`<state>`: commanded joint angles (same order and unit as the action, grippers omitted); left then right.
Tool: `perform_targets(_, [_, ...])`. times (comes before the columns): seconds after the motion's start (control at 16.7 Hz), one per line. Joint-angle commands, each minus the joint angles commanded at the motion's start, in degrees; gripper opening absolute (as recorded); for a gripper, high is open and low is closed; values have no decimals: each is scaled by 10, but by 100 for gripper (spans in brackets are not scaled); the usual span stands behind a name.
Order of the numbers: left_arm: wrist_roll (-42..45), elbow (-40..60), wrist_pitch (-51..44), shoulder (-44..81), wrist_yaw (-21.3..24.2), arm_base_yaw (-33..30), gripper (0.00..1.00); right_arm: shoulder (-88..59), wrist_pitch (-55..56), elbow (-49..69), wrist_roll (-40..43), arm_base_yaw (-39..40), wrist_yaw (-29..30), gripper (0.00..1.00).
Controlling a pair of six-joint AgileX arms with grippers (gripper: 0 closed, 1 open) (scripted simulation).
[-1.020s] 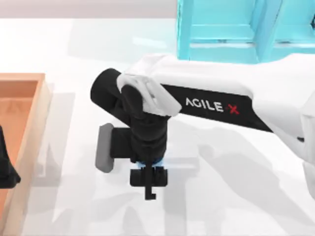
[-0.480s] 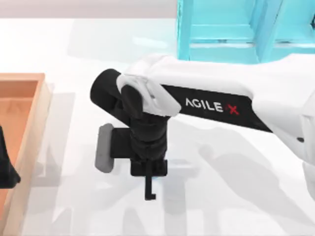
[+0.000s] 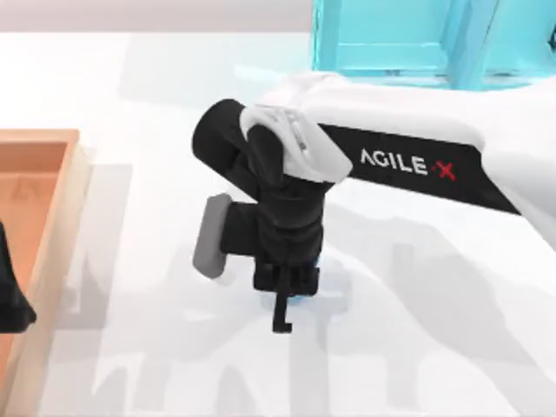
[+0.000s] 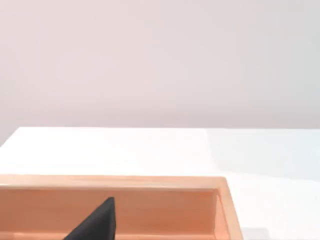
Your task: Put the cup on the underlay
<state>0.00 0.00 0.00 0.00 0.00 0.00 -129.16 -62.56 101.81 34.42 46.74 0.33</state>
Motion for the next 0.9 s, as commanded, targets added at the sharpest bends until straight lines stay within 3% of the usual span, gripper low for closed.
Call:
perform_targets(0.3, [0,0,0,0,0,0,100,80,-4,-73,-87,-150,5,0])
perform_targets(0.66, [0,0,0,0,0,0,100,166,-9,-151,-199,-406,5,0])
perform_targets(0.9, [0,0,0,0,0,0,100,232,-13,-212,-278,-508,7,0])
